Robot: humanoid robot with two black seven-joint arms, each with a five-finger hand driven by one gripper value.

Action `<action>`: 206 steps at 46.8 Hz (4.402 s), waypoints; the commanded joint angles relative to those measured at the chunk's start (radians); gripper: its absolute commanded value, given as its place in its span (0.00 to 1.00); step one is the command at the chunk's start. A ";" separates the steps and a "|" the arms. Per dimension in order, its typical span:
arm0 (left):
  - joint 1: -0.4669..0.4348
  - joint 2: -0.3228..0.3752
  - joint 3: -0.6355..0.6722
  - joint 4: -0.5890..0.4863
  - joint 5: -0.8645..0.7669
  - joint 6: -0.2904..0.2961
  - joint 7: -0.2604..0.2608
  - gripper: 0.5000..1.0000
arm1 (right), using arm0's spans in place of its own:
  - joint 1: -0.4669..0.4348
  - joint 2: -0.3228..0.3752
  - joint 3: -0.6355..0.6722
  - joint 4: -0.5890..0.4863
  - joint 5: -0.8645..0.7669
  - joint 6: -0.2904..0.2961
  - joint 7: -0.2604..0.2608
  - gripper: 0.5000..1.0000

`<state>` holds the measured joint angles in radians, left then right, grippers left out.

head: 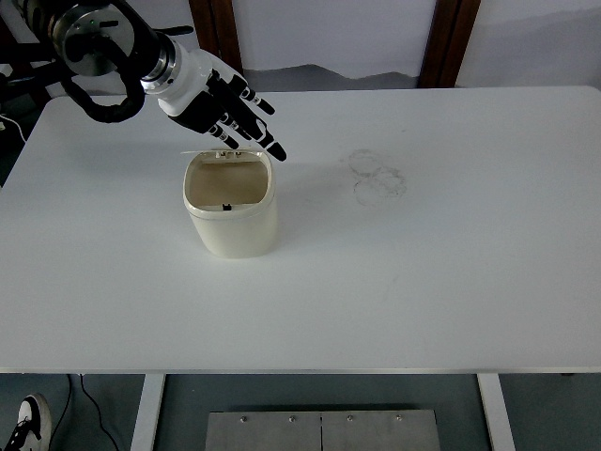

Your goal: Close trash bin

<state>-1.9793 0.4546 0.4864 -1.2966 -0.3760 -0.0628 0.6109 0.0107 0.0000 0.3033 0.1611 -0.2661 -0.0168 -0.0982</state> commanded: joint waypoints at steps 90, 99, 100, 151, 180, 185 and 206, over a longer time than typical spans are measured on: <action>0.135 0.082 -0.006 -0.029 0.005 0.001 -0.046 1.00 | 0.000 0.000 -0.001 0.000 -0.019 0.000 0.000 0.99; 0.174 0.082 -0.043 -0.029 0.016 0.001 -0.065 1.00 | 0.000 0.000 -0.001 0.000 -0.019 0.000 0.000 0.99; 0.174 0.082 -0.043 -0.029 0.016 0.001 -0.065 1.00 | 0.000 0.000 0.000 0.000 -0.019 0.000 0.000 0.99; 0.183 0.087 -0.043 -0.029 0.019 0.001 -0.065 1.00 | 0.000 0.000 -0.001 0.000 -0.019 0.000 0.000 0.99; 0.180 0.092 -0.043 -0.029 0.019 0.003 -0.063 1.00 | 0.000 0.000 -0.001 0.000 -0.021 0.000 0.000 0.99; 0.174 0.096 -0.045 -0.029 0.017 0.003 -0.063 1.00 | 0.000 0.000 -0.001 0.000 -0.019 0.000 0.000 0.99; 0.134 0.101 -0.107 0.016 0.019 0.000 -0.063 1.00 | 0.000 0.000 -0.001 0.000 -0.019 0.000 0.000 0.99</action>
<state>-1.8353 0.5555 0.3816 -1.2983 -0.3589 -0.0610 0.5476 0.0107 0.0000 0.3023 0.1611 -0.2862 -0.0172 -0.0982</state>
